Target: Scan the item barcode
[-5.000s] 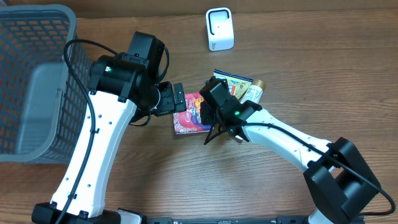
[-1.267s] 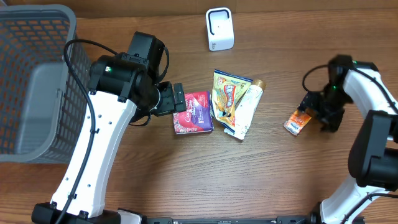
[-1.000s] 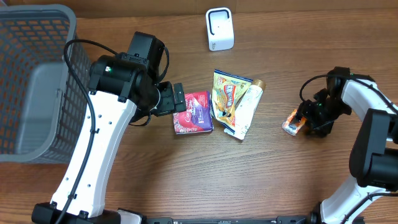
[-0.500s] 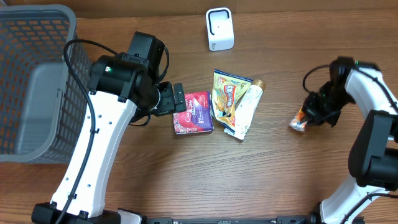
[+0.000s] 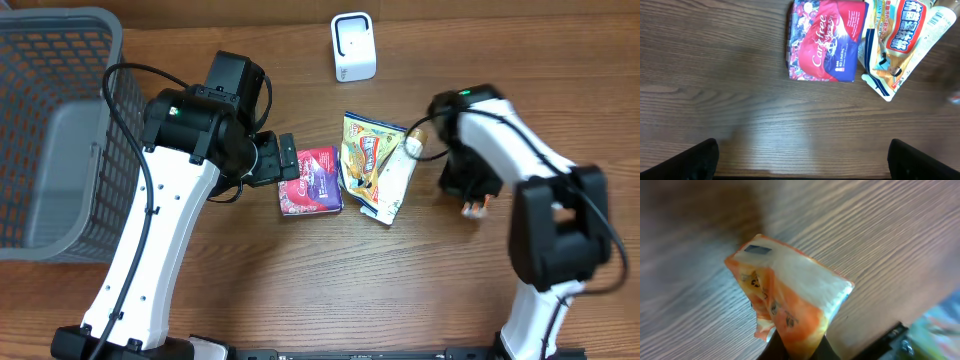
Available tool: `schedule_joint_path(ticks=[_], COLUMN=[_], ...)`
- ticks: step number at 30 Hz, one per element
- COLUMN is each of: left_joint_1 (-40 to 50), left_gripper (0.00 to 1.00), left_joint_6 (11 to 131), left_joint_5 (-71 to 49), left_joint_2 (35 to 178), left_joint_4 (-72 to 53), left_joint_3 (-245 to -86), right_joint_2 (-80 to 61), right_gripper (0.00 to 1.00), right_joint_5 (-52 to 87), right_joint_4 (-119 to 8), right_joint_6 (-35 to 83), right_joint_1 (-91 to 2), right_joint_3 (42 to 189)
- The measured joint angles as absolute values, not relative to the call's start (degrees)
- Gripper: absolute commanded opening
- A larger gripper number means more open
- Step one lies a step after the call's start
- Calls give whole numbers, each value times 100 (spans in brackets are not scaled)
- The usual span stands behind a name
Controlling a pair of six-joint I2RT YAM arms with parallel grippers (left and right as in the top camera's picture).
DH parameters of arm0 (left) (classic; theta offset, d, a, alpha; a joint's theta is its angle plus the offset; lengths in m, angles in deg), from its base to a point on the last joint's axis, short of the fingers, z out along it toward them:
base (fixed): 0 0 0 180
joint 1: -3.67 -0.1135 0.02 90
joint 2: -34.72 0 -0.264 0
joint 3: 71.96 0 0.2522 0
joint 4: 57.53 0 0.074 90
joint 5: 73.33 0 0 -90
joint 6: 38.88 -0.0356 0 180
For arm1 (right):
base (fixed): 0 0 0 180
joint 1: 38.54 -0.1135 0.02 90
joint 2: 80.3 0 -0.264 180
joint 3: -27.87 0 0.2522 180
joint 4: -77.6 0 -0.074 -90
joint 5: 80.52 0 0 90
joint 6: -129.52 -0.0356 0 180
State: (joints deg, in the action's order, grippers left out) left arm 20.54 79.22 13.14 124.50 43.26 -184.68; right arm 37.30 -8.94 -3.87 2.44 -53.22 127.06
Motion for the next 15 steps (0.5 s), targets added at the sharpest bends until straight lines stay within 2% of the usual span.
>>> schedule_joint_path(ticks=[4, 15], left_joint_1=[2054, 2054], left_gripper=[100, 100], left_joint_6=[7922, 7922], left_joint_5=[1312, 1312], left_joint_2=[12450, 12450], left_joint_4=[4326, 4326], left_joint_3=[-18468, -18468], right_joint_2=[4414, 4661], right_gripper=[21, 24], right_joint_5=[-1064, -1034], right_joint_4=[-169, -9], right_joint_6=[67, -55], right_joint_1=[-5665, -6559], right_joint_3=[12658, 12881])
